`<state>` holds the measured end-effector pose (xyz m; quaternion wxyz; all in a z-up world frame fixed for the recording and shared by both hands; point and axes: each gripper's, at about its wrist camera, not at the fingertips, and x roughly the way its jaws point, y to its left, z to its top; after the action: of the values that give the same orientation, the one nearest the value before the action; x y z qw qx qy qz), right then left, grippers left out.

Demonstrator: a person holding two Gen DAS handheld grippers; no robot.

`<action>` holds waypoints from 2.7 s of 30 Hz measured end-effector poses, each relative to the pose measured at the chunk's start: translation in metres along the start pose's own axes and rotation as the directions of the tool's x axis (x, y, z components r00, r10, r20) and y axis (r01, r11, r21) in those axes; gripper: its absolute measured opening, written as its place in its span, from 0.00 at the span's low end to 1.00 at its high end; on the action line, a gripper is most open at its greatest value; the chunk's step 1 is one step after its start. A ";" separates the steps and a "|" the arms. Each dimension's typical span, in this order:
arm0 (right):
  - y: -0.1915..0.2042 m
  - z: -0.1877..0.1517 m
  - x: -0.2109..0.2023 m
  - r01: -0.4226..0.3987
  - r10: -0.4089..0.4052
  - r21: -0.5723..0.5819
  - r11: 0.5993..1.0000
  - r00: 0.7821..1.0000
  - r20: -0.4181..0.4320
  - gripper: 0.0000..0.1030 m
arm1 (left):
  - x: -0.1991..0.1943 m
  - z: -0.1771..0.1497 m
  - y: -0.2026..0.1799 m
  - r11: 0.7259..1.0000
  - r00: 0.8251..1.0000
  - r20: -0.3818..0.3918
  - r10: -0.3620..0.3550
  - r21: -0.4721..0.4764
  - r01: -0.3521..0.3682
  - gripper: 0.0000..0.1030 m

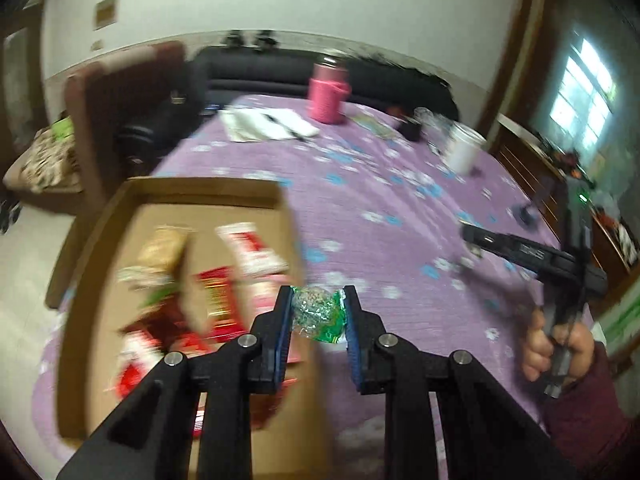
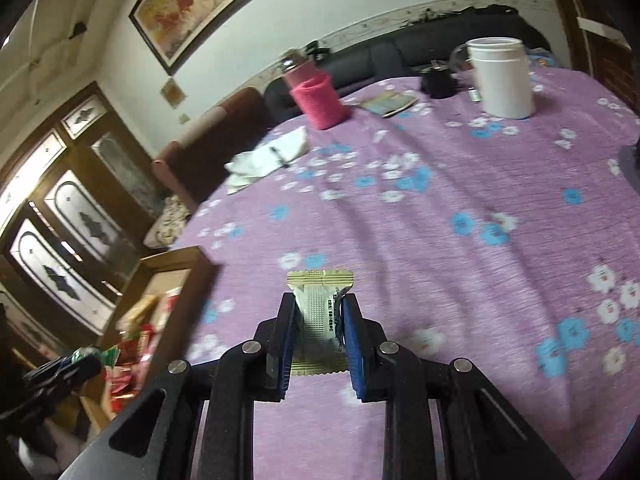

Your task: Organize snacks

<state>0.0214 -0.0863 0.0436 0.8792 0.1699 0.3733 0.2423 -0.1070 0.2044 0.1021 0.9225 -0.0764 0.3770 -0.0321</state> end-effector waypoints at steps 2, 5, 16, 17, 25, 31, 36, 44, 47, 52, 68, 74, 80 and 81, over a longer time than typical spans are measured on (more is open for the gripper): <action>0.015 -0.003 -0.001 -0.020 0.020 -0.020 1.000 1.000 -0.009 0.24 | -0.010 -0.003 0.024 0.999 1.000 0.013 0.024 -0.040 -0.024 0.23; 0.046 -0.011 0.002 -0.051 0.049 -0.049 0.997 0.998 -0.045 0.24 | -0.016 -0.004 0.053 0.995 0.999 0.017 0.043 -0.091 -0.041 0.23; 0.155 -0.016 0.063 -0.152 0.116 -0.157 0.976 0.969 -0.216 0.25 | 0.013 0.013 0.118 0.986 0.998 -0.027 0.063 -0.155 -0.067 0.23; 0.164 -0.017 0.072 -0.153 0.113 -0.168 0.974 0.967 -0.230 0.25 | 0.017 0.015 0.123 0.985 0.998 -0.031 0.060 -0.162 -0.065 0.23; 0.206 -0.015 0.131 -0.136 0.071 -0.207 0.969 0.952 -0.297 0.25 | 0.040 0.025 0.140 0.983 0.998 -0.047 0.052 -0.172 -0.059 0.23; 0.219 -0.011 0.155 -0.103 0.030 -0.225 0.969 0.950 -0.310 0.25 | 0.045 0.027 0.148 0.979 0.998 -0.042 0.036 -0.199 -0.044 0.29; 0.225 -0.014 0.172 -0.081 0.002 -0.233 0.969 0.948 -0.319 0.25 | 0.038 0.027 0.147 0.980 0.999 -0.016 0.045 -0.194 -0.047 0.50; 0.231 -0.016 0.148 -0.079 -0.001 -0.275 0.958 0.961 -0.277 0.38 | 0.013 0.023 0.131 0.982 0.995 0.032 0.092 -0.171 -0.085 0.65; 0.227 -0.016 0.130 -0.076 0.004 -0.275 0.958 0.968 -0.253 0.39 | 0.000 0.021 0.119 0.976 0.986 0.055 0.156 -0.161 -0.145 0.75; 0.217 -0.021 0.093 -0.058 0.005 -0.266 0.962 0.981 -0.194 0.47 | -0.020 0.016 0.095 0.959 0.960 0.099 0.260 -0.138 -0.246 0.84; 0.189 -0.068 0.000 0.053 -0.074 -0.309 0.950 0.996 -0.057 0.57 | -0.046 -0.010 0.043 0.934 0.932 0.099 0.349 -0.115 -0.338 0.90; 0.181 -0.084 -0.017 0.081 -0.098 -0.307 0.948 0.994 -0.042 0.57 | -0.050 -0.017 0.031 0.940 0.937 0.097 0.335 -0.102 -0.325 0.90; 0.176 -0.095 -0.024 0.124 -0.140 -0.323 0.938 0.990 -0.027 0.60 | -0.046 -0.023 0.026 0.944 0.944 0.074 0.321 -0.100 -0.314 0.90; 0.175 -0.097 -0.025 0.132 -0.148 -0.325 0.937 0.989 -0.025 0.61 | -0.045 -0.024 0.026 0.946 0.947 0.068 0.315 -0.104 -0.308 0.90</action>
<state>-0.1179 0.0561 0.0771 0.9008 -0.0090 0.3612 0.2407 -0.1558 0.2321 0.1116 0.9264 -0.0593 0.3467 0.1347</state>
